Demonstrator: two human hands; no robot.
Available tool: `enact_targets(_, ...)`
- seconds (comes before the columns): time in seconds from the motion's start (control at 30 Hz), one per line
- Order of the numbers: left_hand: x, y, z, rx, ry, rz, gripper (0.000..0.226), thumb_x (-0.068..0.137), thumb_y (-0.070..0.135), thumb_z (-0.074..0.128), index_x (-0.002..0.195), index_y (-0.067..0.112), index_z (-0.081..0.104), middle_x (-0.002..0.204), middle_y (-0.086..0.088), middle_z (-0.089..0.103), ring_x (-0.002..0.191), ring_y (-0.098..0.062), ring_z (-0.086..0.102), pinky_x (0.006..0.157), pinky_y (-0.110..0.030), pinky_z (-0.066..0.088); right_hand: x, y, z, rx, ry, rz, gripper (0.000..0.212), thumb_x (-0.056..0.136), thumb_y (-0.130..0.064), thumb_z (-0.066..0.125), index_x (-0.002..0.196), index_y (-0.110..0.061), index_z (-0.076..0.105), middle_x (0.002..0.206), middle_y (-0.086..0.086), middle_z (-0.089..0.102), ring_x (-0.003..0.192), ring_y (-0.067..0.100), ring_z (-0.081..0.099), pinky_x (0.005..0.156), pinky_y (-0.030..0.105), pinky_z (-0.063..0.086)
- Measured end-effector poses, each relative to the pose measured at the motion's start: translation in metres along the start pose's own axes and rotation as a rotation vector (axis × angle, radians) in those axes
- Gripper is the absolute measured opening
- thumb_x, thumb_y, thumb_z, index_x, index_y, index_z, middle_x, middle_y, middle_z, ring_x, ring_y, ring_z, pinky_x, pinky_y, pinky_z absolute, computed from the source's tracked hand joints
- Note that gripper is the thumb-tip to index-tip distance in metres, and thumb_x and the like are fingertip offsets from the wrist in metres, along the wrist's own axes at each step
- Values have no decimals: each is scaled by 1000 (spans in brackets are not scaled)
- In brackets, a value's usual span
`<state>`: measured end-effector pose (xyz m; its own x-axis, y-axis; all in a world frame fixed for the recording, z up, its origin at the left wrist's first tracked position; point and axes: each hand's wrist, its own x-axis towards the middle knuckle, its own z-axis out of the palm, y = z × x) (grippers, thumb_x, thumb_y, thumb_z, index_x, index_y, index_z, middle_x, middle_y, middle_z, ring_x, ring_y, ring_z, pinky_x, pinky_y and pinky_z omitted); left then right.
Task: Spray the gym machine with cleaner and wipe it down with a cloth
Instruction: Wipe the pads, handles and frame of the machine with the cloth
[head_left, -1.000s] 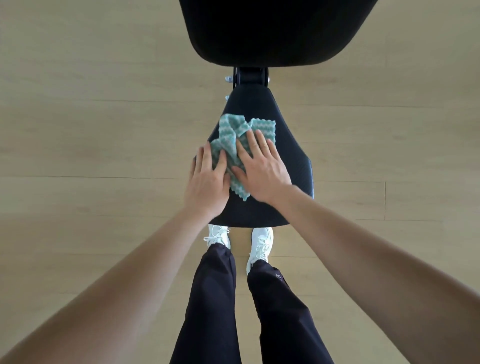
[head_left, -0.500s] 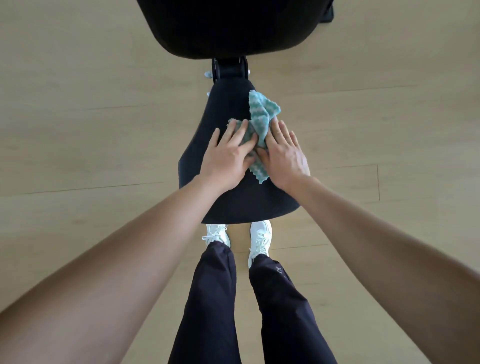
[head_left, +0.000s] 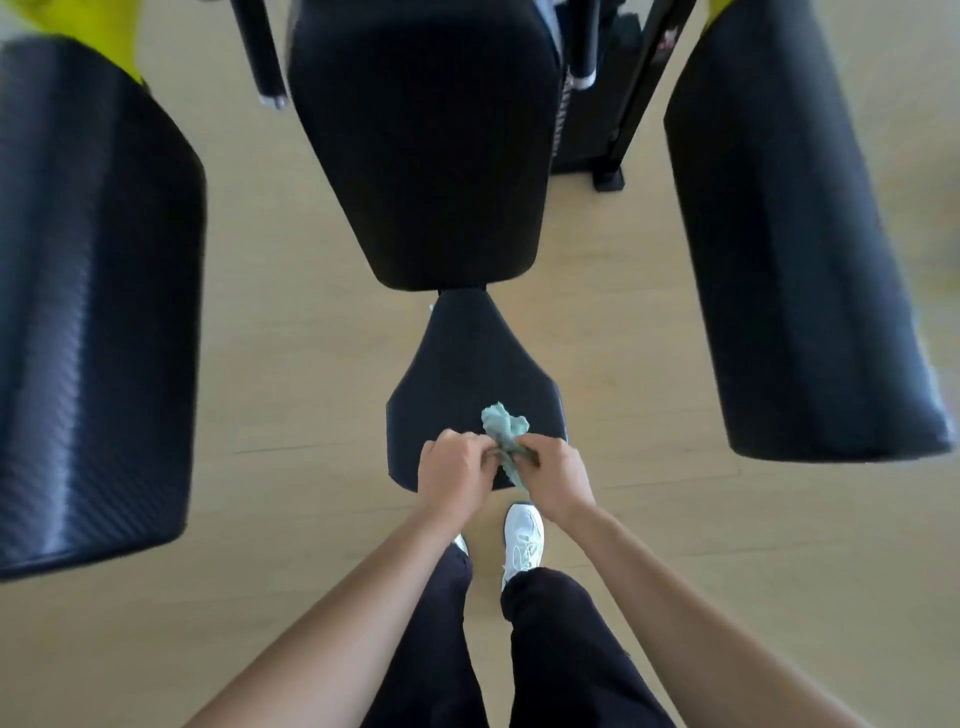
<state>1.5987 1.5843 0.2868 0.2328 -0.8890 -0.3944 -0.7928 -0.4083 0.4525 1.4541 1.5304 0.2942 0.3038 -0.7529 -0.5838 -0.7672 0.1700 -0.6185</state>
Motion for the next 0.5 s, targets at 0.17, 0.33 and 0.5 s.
enact_targets(0.17, -26, 43, -65, -331, 56, -42, 15, 95, 28, 63, 105, 28, 74, 94, 14, 74, 91, -7, 66, 76, -30, 51, -48, -40, -45, 440, 112, 59, 24, 97, -14, 65, 75, -21, 68, 62, -12, 59, 55, 1, 49, 54, 13, 39)
enact_targets(0.33, -38, 86, -138, -530, 188, 52, 11, 95, 19, 69, 102, 26, 72, 93, 18, 73, 89, 1, 67, 78, -19, 53, -83, -86, -99, 683, 170, -18, 15, 97, -23, 71, 88, -11, 73, 80, 6, 73, 71, 12, 64, 63, 23, 52)
enact_targets(0.5, -33, 127, -204, -616, 298, 190, 9, 99, 14, 65, 104, 19, 70, 97, 13, 72, 94, 0, 67, 78, -12, 50, -101, -136, -155, 885, 100, -103, 34, 84, -34, 79, 97, -5, 65, 95, 13, 75, 88, 28, 72, 84, 45, 59)
